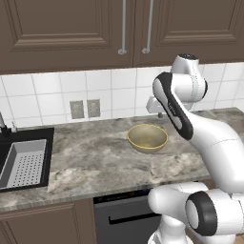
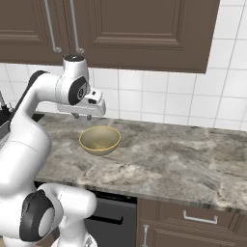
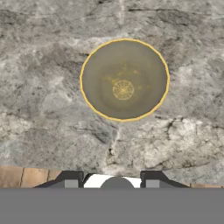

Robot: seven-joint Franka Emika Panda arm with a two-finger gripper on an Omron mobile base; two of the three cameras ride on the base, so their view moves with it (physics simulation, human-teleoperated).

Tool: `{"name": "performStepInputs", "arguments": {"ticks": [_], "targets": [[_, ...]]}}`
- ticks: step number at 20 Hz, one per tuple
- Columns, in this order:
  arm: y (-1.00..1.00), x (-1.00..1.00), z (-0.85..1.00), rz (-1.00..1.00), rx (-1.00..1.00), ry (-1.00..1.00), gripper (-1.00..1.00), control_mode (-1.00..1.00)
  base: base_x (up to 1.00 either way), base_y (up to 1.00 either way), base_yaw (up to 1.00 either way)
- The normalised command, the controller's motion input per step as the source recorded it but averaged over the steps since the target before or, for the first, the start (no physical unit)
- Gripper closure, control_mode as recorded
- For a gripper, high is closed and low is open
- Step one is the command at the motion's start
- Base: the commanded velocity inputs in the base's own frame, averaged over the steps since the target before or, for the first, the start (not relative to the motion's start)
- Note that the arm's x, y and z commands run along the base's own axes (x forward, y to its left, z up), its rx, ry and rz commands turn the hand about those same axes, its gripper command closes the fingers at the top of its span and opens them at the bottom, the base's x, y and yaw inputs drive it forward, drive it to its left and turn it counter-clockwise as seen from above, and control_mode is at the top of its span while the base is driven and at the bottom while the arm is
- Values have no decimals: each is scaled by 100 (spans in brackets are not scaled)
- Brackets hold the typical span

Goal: Open the cabinet and setup a tea strainer by placing it in the bowl upright.

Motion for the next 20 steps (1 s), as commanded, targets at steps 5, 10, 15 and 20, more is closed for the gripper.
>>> {"name": "performStepInputs", "arguments": {"ticks": [5, 10, 15, 20], "targets": [[18, 0, 5, 0, 0, -4, -100, -100, 0, 0, 0], [21, 0, 31, 0, -5, -30, -100, -100, 0, 0, 0], [5, 0, 66, 0, -2, -36, -100, -100, 0, 0, 0], [28, 0, 97, -2, -5, -23, -100, -100, 0, 0, 0]]}}
